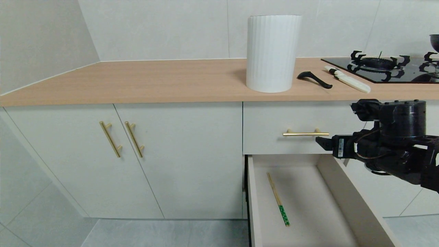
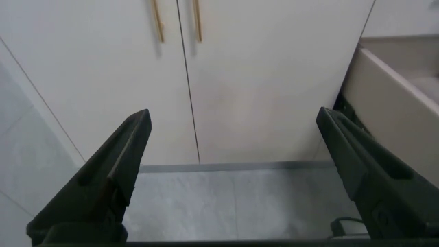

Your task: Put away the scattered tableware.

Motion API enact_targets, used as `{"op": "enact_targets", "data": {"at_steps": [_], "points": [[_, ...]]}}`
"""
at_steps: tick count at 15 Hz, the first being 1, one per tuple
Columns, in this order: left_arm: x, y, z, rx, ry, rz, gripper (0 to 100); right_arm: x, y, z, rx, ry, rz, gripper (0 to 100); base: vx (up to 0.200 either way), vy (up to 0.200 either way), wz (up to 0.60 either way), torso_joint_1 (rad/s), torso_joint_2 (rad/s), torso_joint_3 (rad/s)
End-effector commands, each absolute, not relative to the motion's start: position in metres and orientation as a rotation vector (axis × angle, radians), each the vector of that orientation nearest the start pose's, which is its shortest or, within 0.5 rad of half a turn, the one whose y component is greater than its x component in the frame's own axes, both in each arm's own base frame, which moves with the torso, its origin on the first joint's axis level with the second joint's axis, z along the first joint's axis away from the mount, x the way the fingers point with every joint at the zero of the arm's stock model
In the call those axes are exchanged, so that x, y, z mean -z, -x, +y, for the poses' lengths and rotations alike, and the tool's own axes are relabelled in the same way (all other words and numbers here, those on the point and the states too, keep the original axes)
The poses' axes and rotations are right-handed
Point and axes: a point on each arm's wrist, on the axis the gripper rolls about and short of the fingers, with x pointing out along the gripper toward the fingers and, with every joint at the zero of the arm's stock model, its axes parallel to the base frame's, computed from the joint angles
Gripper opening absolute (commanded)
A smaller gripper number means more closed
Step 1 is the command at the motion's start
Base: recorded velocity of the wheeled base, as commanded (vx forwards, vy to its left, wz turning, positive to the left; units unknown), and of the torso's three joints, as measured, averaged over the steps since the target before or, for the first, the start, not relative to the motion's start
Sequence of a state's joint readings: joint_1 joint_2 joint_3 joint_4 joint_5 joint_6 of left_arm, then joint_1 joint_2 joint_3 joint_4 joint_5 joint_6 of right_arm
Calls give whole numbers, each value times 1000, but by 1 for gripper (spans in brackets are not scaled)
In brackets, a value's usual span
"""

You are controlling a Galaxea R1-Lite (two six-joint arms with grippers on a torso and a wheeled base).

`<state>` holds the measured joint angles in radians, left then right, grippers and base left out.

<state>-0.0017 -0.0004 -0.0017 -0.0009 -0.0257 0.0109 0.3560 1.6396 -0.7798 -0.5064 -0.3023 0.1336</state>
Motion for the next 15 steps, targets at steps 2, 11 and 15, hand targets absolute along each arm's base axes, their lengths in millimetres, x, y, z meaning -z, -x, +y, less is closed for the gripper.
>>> {"op": "enact_targets", "data": {"at_steps": [2, 11, 15], "points": [[-75, 23, -1, 28, -11, 1, 100, -180, -272, 93, -29, -16, 342, 100, 0, 0, 0, 117, -222, -295], [-75, 23, -1, 28, -11, 1, 100, -179, -273, 93, -27, -16, 344, 100, 0, 0, 0, 162, -497, -297], [-75, 23, -1, 28, -11, 1, 100, -178, -273, 94, -27, -15, 347, 100, 0, 0, 0, 198, -483, -283]]}}
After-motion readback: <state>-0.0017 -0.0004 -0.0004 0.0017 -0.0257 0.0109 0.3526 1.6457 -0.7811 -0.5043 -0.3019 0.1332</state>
